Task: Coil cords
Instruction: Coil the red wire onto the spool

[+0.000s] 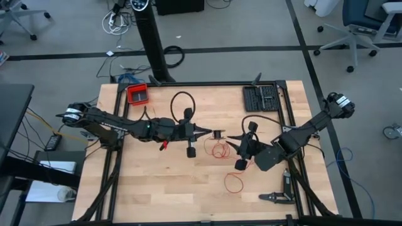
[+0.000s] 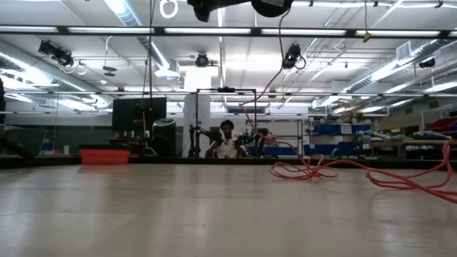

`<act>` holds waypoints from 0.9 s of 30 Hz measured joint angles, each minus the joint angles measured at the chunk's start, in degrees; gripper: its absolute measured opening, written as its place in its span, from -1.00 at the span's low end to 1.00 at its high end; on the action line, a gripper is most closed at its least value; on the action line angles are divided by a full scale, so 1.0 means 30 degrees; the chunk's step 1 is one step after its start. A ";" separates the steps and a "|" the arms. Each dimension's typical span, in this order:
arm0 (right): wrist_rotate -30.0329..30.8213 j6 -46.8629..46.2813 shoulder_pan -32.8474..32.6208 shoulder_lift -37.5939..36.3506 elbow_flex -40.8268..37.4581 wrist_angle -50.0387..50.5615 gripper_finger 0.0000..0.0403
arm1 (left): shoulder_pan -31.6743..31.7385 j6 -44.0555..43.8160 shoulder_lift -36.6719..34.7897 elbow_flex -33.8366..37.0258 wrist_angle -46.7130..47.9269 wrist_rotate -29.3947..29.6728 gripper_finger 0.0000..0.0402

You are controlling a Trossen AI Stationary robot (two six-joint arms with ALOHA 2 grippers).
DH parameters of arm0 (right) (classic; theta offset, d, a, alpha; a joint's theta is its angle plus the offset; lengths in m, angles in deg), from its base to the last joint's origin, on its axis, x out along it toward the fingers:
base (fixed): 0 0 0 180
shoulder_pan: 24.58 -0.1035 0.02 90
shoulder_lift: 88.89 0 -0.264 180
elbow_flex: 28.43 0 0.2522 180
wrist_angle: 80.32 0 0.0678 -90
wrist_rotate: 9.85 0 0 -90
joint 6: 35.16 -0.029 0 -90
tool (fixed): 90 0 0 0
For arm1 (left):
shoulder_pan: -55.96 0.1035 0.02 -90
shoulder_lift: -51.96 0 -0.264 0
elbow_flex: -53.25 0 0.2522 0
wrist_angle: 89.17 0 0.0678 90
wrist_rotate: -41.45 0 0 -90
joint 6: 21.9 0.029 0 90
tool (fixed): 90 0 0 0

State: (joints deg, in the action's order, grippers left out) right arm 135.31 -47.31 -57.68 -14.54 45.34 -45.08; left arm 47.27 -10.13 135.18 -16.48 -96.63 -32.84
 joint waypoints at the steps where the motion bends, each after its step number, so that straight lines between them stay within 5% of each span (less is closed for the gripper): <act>1: 0.0000 0.0302 0.0056 0.0116 0.0000 -0.0318 -0.62 | -0.0006 0.0000 0.0000 0.0000 -0.0007 -0.0127 -0.98; 10: -0.0882 0.3281 0.0936 0.1164 0.0000 -0.3368 -0.65 | -0.0012 -0.0068 0.0000 0.0000 -0.0023 -0.0170 -0.98; 15: -0.1209 0.3451 0.0968 0.1425 0.0000 -0.3744 -0.93 | -0.0019 -0.0117 0.0000 0.0000 -0.0051 -0.0192 -0.98; 20: -0.1093 0.3247 0.0968 0.1323 0.0000 -0.3603 -0.97 | -0.0027 -0.0127 0.0000 0.0000 -0.0065 0.0500 -0.98; 27: -0.0160 0.2953 0.0670 0.0793 0.0015 -0.3016 -0.98 | 0.0003 -0.0175 0.0015 -0.0007 0.0357 0.1863 -0.66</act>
State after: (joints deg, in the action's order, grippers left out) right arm 134.83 -38.45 -55.67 -12.16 45.39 -54.12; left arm 47.28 -10.66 135.22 -16.50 -95.56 -27.25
